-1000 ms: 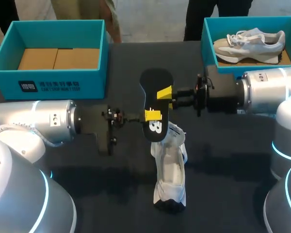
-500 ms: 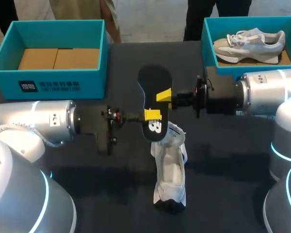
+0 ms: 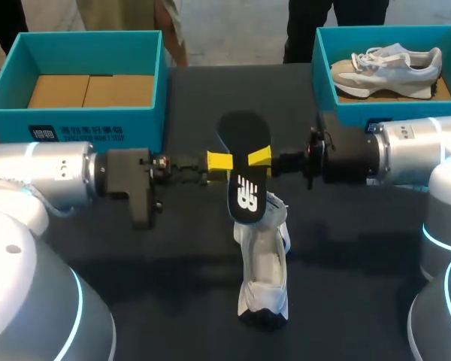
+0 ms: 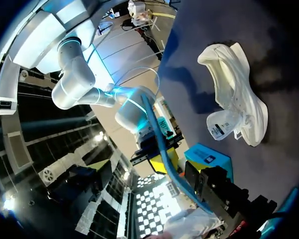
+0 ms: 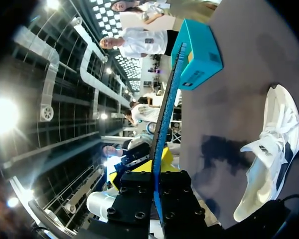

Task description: Take the shoe out of the shoebox, open the shoe tongue, remove and reinsert the insole, then place the shoe into the shoebox

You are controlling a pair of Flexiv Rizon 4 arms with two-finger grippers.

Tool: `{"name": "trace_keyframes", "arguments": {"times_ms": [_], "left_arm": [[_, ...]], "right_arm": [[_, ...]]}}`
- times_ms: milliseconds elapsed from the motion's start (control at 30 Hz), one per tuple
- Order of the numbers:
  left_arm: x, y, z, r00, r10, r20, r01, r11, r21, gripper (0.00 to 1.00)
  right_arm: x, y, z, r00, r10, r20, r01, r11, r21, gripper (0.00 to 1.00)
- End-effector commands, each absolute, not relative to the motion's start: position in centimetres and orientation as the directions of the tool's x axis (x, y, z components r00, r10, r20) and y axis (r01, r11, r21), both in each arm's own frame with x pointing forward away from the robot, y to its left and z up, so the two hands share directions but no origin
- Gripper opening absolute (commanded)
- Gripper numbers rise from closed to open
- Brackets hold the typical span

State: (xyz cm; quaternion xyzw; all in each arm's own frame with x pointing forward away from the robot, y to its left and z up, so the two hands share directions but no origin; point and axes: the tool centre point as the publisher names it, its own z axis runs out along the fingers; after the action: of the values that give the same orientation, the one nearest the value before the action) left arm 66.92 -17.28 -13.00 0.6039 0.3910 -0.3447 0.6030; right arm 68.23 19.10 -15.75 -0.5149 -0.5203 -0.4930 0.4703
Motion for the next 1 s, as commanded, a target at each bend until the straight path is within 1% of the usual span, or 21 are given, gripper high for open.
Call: {"name": "trace_keyframes", "arguments": {"times_ms": [33, 200, 433, 500, 600, 1000], "left_arm": [[66.3, -14.2, -12.2, 0.434, 0.094, -0.896, 0.898, 0.025, 0.438, 1.0], [66.9, -12.9, -12.2, 0.416, 0.163, -0.895, 0.906, 0.004, 0.422, 1.0], [68.0, -11.5, -11.3, 0.352, 0.273, -0.895, 0.935, -0.05, 0.352, 1.0], [68.3, -11.1, -10.9, 0.331, 0.275, -0.903, 0.943, -0.048, 0.331, 1.0], [68.8, -10.6, -10.1, 0.308, 0.342, -0.888, 0.95, -0.062, 0.305, 1.0], [68.8, -10.6, -10.1, 0.308, 0.342, -0.888, 0.95, -0.062, 0.305, 1.0]], "right_arm": [[68.2, 19.0, -16.6, -0.03, 0.061, 0.998, 0.999, -0.009, 0.031, 0.0], [68.2, 19.1, -17.1, -0.051, 0.06, 0.997, 0.999, 0.014, 0.05, 0.0], [67.6, 19.3, -18.3, -0.099, 0.066, 0.993, 0.994, 0.049, 0.096, 0.0], [67.5, 19.4, -18.6, -0.107, 0.069, 0.992, 0.993, 0.052, 0.103, 0.0], [67.3, 19.4, -19.5, -0.098, 0.09, 0.991, 0.994, 0.046, 0.094, 0.0], [67.3, 19.4, -19.5, -0.098, 0.09, 0.991, 0.994, 0.046, 0.094, 0.0]]}}
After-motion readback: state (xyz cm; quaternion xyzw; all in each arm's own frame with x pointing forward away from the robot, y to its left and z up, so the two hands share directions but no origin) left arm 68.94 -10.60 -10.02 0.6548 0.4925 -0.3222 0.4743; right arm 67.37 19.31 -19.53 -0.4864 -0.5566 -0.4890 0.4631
